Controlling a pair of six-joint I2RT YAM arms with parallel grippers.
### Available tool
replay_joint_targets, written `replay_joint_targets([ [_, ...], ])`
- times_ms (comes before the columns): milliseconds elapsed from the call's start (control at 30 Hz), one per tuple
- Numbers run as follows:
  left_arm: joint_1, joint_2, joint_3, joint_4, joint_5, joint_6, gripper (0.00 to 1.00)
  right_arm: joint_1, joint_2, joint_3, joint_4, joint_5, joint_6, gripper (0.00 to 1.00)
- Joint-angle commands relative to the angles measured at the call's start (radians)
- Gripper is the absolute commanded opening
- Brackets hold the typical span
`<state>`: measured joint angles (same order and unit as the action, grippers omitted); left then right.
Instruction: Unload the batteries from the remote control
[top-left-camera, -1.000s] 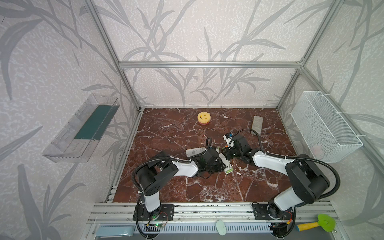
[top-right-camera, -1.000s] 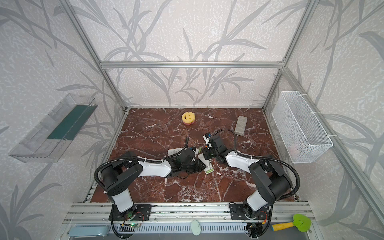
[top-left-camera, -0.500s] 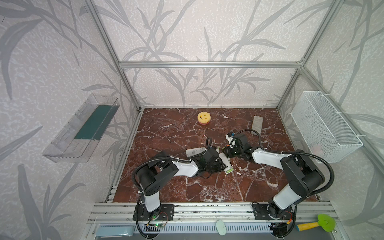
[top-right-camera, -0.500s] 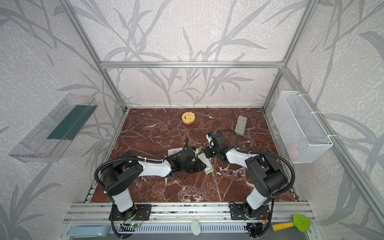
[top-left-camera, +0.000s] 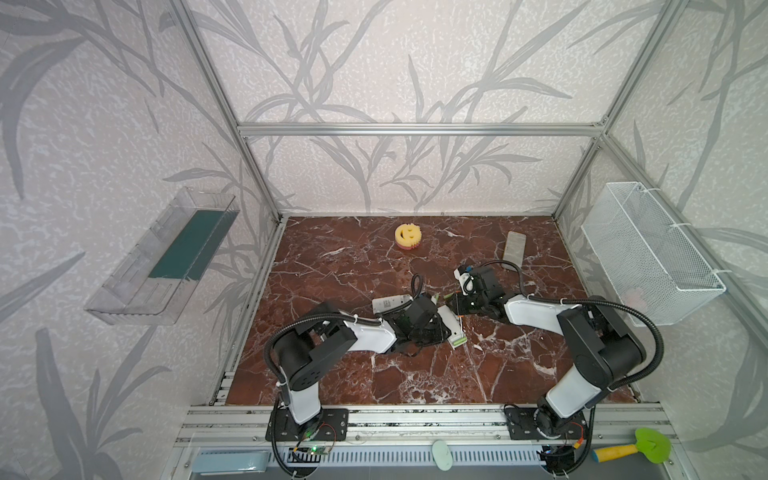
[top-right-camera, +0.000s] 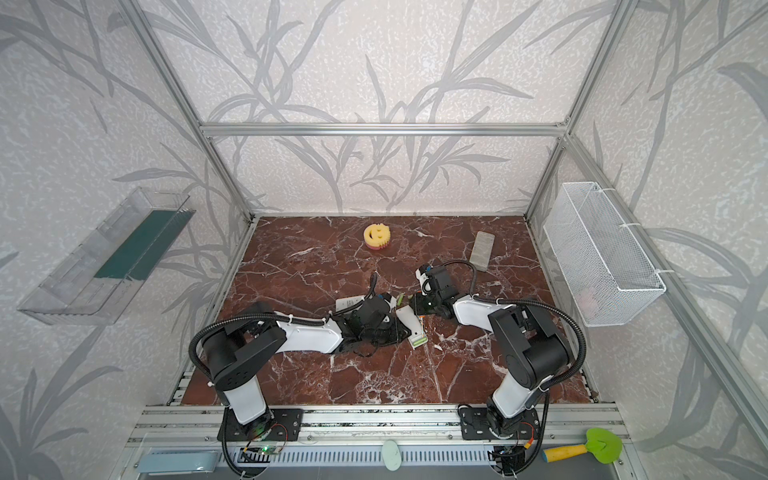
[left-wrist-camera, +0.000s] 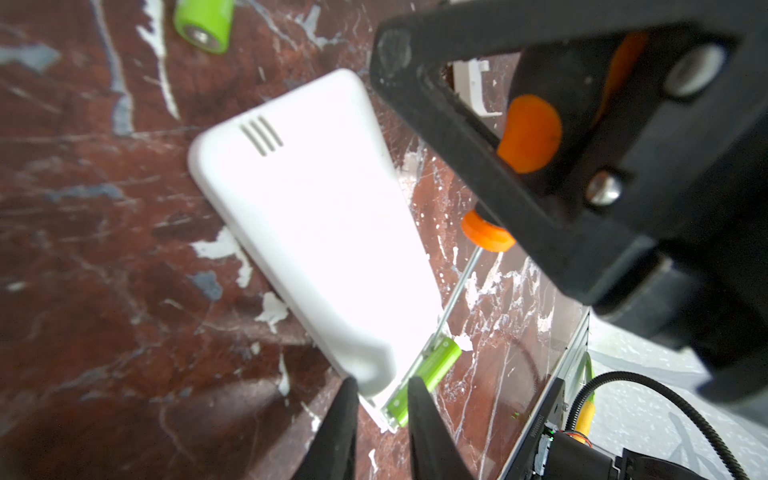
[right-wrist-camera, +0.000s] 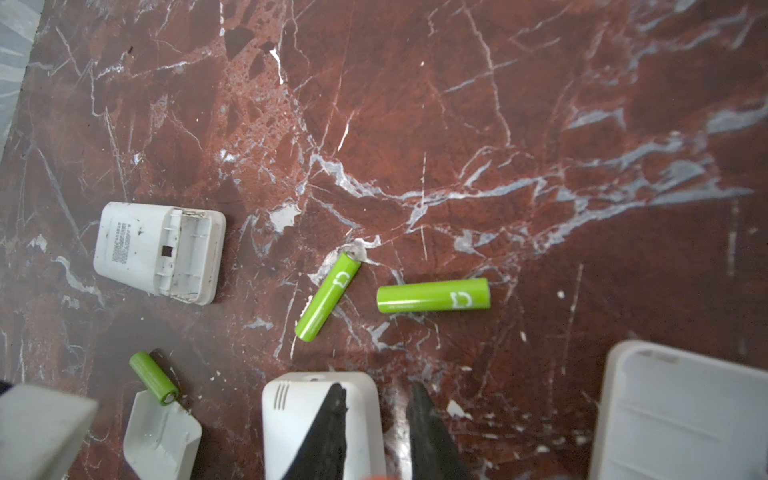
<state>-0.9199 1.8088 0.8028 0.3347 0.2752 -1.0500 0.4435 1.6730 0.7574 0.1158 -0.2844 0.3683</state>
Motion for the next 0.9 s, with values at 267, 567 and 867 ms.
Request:
replay_joint_targets([
  [267,0.007,0.040,-0.009,-0.048,-0.034,-0.009,0.25,-0.018,0.025,0.031,0.007,-0.039,0.039,0.00],
  [567,0.007,0.050,-0.008,-0.037,-0.035,-0.010,0.25,-0.028,0.011,0.029,0.058,-0.103,0.118,0.00],
  [867,0.012,0.044,-0.008,-0.036,-0.037,-0.006,0.25,-0.029,-0.013,0.034,0.022,-0.081,0.087,0.00],
])
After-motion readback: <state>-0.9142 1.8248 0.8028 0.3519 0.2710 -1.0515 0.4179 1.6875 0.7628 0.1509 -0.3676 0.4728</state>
